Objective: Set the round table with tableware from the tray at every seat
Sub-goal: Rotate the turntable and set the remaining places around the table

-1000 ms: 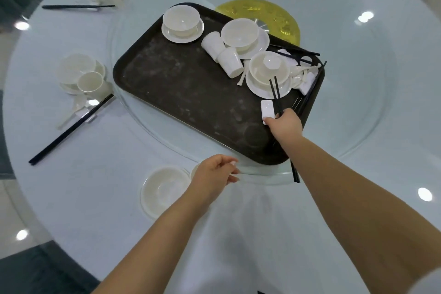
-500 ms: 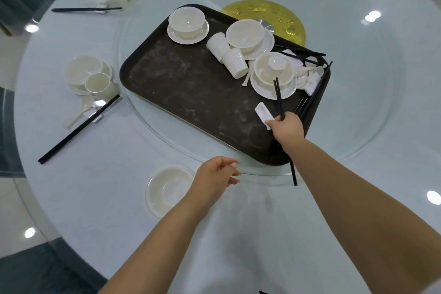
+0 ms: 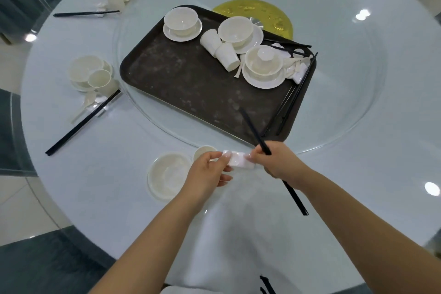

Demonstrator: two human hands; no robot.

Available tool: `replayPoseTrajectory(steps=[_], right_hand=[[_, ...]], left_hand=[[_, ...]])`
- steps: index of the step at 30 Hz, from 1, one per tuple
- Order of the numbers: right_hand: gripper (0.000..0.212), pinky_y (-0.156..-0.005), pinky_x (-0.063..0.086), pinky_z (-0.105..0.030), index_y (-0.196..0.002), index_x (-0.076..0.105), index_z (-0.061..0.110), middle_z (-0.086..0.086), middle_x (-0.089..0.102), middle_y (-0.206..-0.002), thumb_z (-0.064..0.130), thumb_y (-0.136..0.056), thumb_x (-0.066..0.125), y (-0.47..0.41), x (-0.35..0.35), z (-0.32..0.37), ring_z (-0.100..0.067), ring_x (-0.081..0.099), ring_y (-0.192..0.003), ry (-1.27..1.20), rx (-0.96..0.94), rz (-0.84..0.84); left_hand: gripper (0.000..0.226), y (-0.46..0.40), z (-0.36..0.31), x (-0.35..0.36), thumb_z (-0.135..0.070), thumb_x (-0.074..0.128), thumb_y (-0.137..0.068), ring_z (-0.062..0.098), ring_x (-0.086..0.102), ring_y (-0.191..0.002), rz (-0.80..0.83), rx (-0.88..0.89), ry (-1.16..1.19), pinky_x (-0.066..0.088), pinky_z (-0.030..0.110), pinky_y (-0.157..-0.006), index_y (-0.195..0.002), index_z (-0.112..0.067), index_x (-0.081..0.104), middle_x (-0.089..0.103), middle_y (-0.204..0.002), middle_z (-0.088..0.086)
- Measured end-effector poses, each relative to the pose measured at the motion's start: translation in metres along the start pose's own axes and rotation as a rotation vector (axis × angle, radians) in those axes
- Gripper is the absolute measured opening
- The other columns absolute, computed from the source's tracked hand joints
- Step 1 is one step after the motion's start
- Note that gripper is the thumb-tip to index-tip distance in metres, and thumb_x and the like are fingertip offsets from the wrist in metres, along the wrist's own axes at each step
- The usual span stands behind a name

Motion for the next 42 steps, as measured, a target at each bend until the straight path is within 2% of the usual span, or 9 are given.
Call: replayPoseTrajectory(steps=[7,11,16,21,26,30,34,37,42], right_hand=[[0.018,-0.04,0.031,-0.01,-0.073,0.064,0.015,0.013,0.05,-0.047,0.025,-0.086,0.071,0.025,0.03,-0.048,0.001,0.042,-0.038,0.016,0.057,-0.079],[0.012,-0.039,0.031,-0.008,-0.086,0.067,0.011,0.0,0.062,-0.064,0.019,-0.092,0.06,0.034,0.055,-0.076,0.002,0.044,-0.036,-0.02,0.159,-0.092],[0.011,-0.046,0.031,-0.016,-0.087,0.062,0.012,-0.002,0.063,-0.067,0.018,-0.094,0.055,0.032,0.063,-0.089,0.003,0.044,-0.036,-0.071,0.219,-0.151],[0.013,-0.045,0.037,-0.017,-0.093,0.061,0.015,0.001,0.06,-0.065,0.019,-0.095,0.049,0.036,0.07,-0.1,-0.005,0.053,-0.048,0.059,0.24,-0.185],[0.01,-0.044,0.046,-0.019,-0.092,0.054,0.021,-0.004,0.061,-0.071,0.015,-0.094,0.045,0.043,0.086,-0.108,-0.012,0.056,-0.05,0.026,0.255,-0.133],[0.012,-0.059,0.058,-0.032,-0.105,0.051,0.016,-0.008,0.063,-0.079,0.015,-0.094,0.047,0.041,0.096,-0.108,-0.02,0.062,-0.058,0.065,0.248,-0.103],[0.015,-0.078,0.057,-0.048,-0.106,0.049,0.009,-0.013,0.064,-0.094,0.015,-0.094,0.045,0.036,0.101,-0.102,-0.033,0.066,-0.084,0.203,0.252,-0.106],[0.011,-0.075,0.055,-0.043,-0.102,0.045,0.007,-0.011,0.06,-0.09,0.014,-0.095,0.044,0.033,0.102,-0.099,-0.029,0.062,-0.08,0.316,0.249,-0.106],[0.014,-0.069,0.047,-0.033,-0.106,0.044,0.009,-0.004,0.055,-0.088,0.014,-0.093,0.049,0.032,0.104,-0.096,-0.02,0.054,-0.077,0.414,0.228,-0.104]], left_hand=[[0.017,0.024,0.067,-0.001,-0.019,0.064,-0.093,0.014,0.068,-0.06,0.01,-0.136,0.028,0.057,0.023,-0.06,-0.097,-0.003,0.062,0.072,-0.074,0.007],[0.016,0.027,0.099,-0.002,-0.014,0.061,-0.095,0.018,0.066,-0.059,-0.05,-0.233,0.068,0.057,0.025,-0.061,-0.088,0.0,0.062,0.069,-0.073,0.013],[0.023,0.021,0.119,-0.008,-0.01,0.058,-0.097,0.025,0.065,-0.068,-0.133,-0.308,0.157,0.056,0.031,-0.068,-0.099,0.012,0.062,0.069,-0.09,0.029],[0.015,0.009,0.122,-0.01,-0.009,0.06,-0.095,0.023,0.065,-0.064,-0.214,-0.306,0.213,0.056,0.028,-0.061,-0.096,0.006,0.06,0.067,-0.079,0.021],[0.017,0.001,0.121,-0.011,-0.011,0.06,-0.095,0.025,0.068,-0.068,-0.275,-0.267,0.173,0.057,0.032,-0.066,-0.103,0.004,0.056,0.068,-0.08,0.016],[0.019,0.0,0.121,-0.01,-0.009,0.06,-0.093,0.024,0.068,-0.071,-0.285,-0.256,0.198,0.058,0.035,-0.071,-0.108,0.002,0.055,0.069,-0.082,0.015],[0.018,0.003,0.118,-0.009,-0.008,0.06,-0.093,0.024,0.069,-0.075,-0.276,-0.23,0.175,0.058,0.036,-0.077,-0.108,-0.008,0.051,0.07,-0.09,0.015],[0.018,0.004,0.118,-0.01,-0.009,0.06,-0.093,0.022,0.068,-0.074,-0.249,-0.227,0.182,0.057,0.031,-0.07,-0.108,-0.01,0.051,0.07,-0.094,0.015],[0.012,0.004,0.118,-0.011,-0.008,0.06,-0.092,0.02,0.066,-0.072,-0.221,-0.226,0.165,0.057,0.034,-0.076,-0.102,-0.012,0.054,0.071,-0.093,0.014]])
Point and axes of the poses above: each hand's wrist, its own y-axis away from the middle knuckle, its own x-axis out of the palm, z = x × y, the point moved 6 cm from there along -y, towards the middle knuckle
